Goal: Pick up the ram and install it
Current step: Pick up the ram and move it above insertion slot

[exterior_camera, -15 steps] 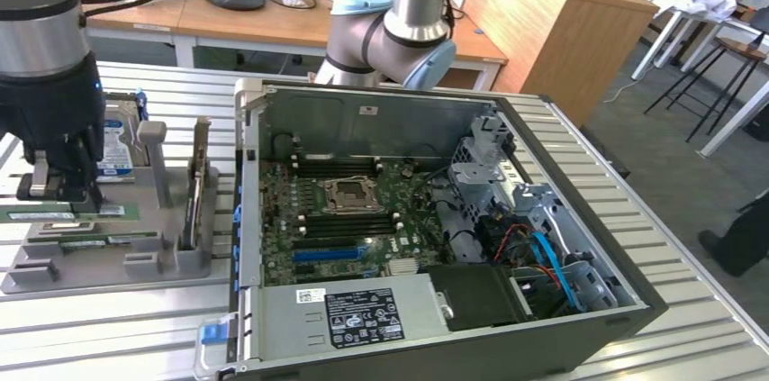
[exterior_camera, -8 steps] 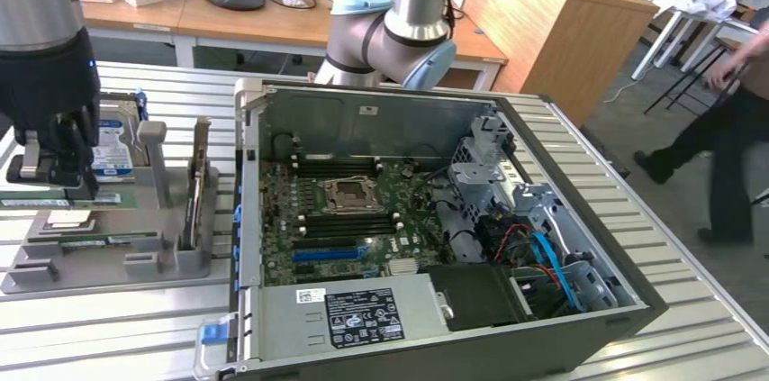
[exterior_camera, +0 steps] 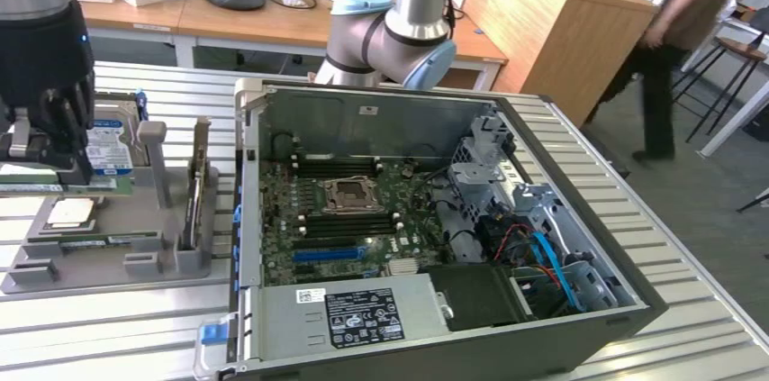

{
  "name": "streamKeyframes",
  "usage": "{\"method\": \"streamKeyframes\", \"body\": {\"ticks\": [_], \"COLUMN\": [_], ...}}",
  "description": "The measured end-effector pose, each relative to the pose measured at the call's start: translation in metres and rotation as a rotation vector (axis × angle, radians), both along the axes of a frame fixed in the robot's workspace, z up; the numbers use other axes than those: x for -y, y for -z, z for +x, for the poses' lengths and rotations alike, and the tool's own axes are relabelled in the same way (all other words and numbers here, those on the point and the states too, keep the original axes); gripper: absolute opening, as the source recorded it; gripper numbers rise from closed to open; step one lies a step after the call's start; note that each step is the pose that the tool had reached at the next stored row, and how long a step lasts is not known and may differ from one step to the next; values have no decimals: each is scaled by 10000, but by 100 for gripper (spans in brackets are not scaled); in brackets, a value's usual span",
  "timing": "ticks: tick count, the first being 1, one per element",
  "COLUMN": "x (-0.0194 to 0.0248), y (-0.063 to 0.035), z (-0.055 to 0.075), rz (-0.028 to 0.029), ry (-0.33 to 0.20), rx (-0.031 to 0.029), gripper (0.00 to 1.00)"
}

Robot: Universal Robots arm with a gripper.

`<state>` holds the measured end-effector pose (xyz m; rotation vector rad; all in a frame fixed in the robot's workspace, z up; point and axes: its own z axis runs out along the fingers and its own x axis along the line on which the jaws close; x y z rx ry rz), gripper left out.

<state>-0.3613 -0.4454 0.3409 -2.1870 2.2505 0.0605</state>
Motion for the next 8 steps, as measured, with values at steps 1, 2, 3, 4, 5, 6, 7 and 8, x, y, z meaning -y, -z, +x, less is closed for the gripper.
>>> {"method": "streamKeyframes", "body": {"ticks": [1,2,3,4,5,6,7,8], "x": [0,0,0,0,0,0,0,0], "y": [-26,-56,-87,-117,-144,-171,-199,-226], "z": [0,0,0,0,0,0,0,0], "rz": [1,1,0,0,0,1,0,1], "ry": [0,0,0,0,0,0,0,0], "rx": [1,1,0,0,0,1,0,1], "gripper": [12,12,12,12,12,12,12,12]}}
